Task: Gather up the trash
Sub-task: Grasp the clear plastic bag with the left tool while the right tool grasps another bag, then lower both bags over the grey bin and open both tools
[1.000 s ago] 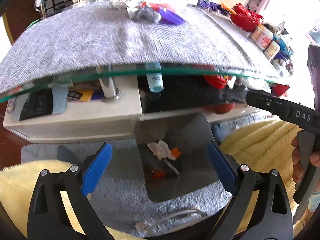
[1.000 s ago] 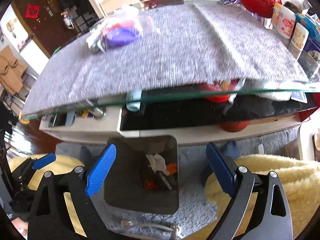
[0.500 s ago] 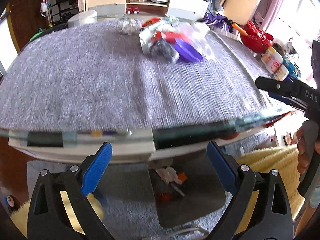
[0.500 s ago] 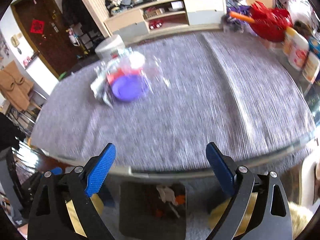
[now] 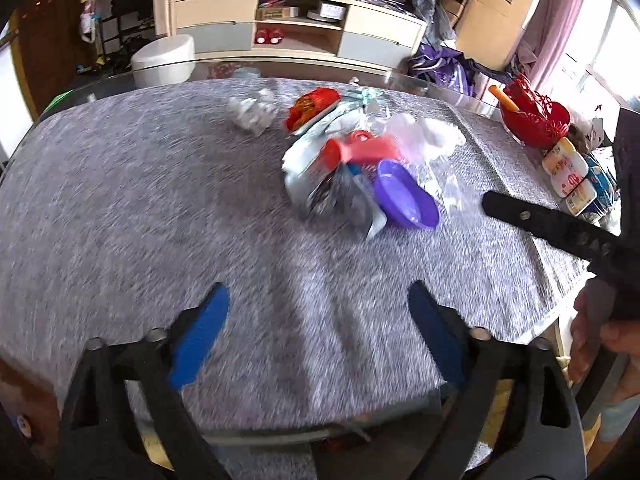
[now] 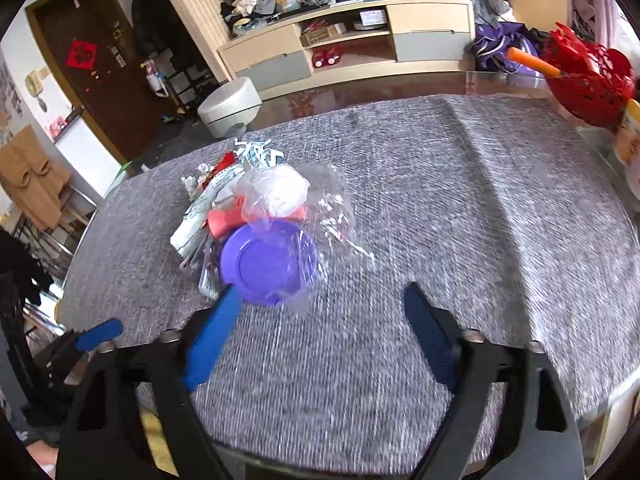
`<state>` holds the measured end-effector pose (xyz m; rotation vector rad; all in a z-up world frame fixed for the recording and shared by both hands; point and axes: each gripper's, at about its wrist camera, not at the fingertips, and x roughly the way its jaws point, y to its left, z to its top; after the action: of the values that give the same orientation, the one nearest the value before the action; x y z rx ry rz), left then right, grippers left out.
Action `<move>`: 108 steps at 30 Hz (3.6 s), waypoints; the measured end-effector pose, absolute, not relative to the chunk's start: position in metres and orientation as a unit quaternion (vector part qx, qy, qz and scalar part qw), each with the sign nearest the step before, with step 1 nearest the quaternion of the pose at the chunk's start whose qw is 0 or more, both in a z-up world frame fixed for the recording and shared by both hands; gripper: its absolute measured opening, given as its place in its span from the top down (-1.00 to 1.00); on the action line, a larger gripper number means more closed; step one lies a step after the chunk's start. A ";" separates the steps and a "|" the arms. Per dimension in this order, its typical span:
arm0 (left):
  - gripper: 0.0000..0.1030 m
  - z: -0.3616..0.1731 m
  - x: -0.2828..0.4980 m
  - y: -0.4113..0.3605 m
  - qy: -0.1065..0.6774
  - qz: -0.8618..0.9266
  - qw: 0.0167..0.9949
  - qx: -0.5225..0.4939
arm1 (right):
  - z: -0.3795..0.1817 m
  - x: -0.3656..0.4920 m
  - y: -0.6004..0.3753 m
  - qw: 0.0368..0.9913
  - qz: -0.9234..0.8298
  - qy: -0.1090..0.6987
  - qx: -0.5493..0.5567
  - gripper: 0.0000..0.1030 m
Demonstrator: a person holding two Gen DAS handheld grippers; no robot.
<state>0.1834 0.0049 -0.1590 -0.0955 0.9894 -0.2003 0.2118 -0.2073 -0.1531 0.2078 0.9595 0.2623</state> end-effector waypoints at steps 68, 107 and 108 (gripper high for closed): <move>0.71 -0.098 0.067 -0.027 0.416 -0.153 0.896 -0.020 | -0.067 0.091 -0.241 0.915 0.125 0.377 0.068 0.91; 0.69 -0.268 -0.029 -0.049 0.576 -0.187 0.795 -0.032 | -0.263 -0.013 -0.201 0.793 0.155 0.586 0.057 0.91; 0.68 -0.272 -0.028 -0.049 0.581 -0.188 0.791 -0.033 | -0.266 -0.012 -0.199 0.791 0.155 0.589 0.060 0.91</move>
<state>-0.0279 -0.0492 -0.2723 -0.0713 1.2499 -0.4047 -0.0115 -0.1994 -0.2658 0.1298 1.2688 0.3328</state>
